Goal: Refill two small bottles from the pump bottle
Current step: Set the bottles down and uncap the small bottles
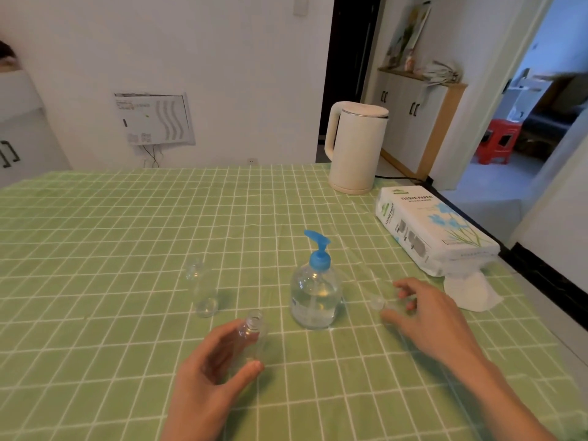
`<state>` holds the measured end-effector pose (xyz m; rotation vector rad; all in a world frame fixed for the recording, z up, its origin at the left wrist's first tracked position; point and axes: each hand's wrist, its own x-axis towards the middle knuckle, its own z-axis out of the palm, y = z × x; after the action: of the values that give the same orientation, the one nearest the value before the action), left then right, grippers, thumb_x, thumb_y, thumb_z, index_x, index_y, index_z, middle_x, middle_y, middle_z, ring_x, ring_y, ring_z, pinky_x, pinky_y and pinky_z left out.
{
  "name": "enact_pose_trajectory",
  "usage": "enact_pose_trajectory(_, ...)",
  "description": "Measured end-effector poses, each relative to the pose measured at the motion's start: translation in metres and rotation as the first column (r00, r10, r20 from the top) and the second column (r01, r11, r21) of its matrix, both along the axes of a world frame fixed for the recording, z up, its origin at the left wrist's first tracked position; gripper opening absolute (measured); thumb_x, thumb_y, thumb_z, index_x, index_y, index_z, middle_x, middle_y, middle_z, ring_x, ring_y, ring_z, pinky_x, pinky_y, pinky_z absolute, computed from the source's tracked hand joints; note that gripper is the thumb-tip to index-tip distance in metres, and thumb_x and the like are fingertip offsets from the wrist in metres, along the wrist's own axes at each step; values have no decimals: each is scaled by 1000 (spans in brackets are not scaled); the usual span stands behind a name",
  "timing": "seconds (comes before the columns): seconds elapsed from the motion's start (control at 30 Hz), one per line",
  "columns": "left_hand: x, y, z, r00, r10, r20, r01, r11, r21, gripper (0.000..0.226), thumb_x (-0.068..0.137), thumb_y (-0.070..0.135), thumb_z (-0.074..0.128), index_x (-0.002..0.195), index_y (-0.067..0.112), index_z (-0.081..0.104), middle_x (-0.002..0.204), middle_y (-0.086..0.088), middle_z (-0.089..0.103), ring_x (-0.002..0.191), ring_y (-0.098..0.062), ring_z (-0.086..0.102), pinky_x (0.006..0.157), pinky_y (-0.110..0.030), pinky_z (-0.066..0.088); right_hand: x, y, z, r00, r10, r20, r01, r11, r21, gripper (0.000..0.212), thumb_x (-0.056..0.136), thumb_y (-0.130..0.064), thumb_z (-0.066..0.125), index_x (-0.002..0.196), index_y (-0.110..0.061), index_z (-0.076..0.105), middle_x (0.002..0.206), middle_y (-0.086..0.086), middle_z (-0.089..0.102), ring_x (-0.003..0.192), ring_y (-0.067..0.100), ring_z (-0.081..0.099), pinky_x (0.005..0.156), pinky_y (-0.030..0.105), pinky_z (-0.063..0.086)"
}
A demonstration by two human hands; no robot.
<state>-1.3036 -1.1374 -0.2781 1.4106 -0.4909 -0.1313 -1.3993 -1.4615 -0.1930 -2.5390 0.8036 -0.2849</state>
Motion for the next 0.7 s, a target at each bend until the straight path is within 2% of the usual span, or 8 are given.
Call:
enact_pose_trajectory(0.1,0,-1,2,1000,4,1,-4,1000,8,66,62,-1,88,120,30,76,121,-5,80,115,-21,76,98,-22,57,16,19,31,949,74,306,-129,978,166,42,88,-64,66,123,-41,64,111,-25,70,96,-9,67,81,20,51)
enact_pose_trajectory(0.17,-1,-1,4,1000,6,-1,-6,1000,14,67,63,-3,92,119,32,77,121,-5,80,115,-21,76,99,-22,57,32,43,43,888,118,445,-286,899,333,43,91,-75,48,115,-46,67,115,-26,73,108,-18,63,91,17,49)
enact_pose_trajectory(0.23,-1,-2,8,1000,11,-6,-11,1000,20,67,63,0,95,117,34,77,121,-4,80,115,-21,76,98,-21,57,50,66,45,863,119,491,-385,784,487,62,93,-81,30,116,-42,73,123,-25,73,115,-16,62,98,17,43)
enact_pose_trajectory(0.3,-3,-3,11,1000,18,-11,-17,999,27,66,62,5,93,117,37,77,121,-2,80,115,-19,76,98,-21,57,67,82,40,883,90,460,-372,732,572,77,93,-81,19,108,-34,78,117,-14,77,111,-7,67,89,15,40)
enact_pose_trajectory(0.37,-5,-3,15,1000,18,-20,-18,999,26,64,61,14,95,118,37,76,122,-1,80,115,-18,76,99,-21,57,81,93,36,888,61,455,-342,750,567,81,97,-76,17,90,-24,79,105,-4,78,106,9,69,82,20,41)
enact_pose_trajectory(0.5,-7,-2,19,999,28,-47,-26,999,32,61,61,25,92,118,37,76,122,1,80,117,-17,75,98,-17,55,94,101,28,853,38,521,-376,738,561,72,108,-61,28,63,-17,63,89,4,79,98,16,72,97,32,48)
enact_pose_trajectory(0.6,-7,-2,21,999,23,-48,-21,999,42,59,62,26,92,117,39,76,123,3,80,118,-16,75,99,-17,54,86,108,28,828,97,552,-462,676,575,63,97,-61,32,59,-17,57,78,13,75,77,12,70,84,16,49)
enact_pose_trajectory(0.7,-6,-3,22,999,23,-44,-22,999,40,59,63,26,91,118,40,75,122,3,80,117,-16,75,99,-17,54,72,114,25,822,129,555,-491,655,575,59,89,-66,34,56,-22,55,73,7,74,75,10,69,76,8,46)
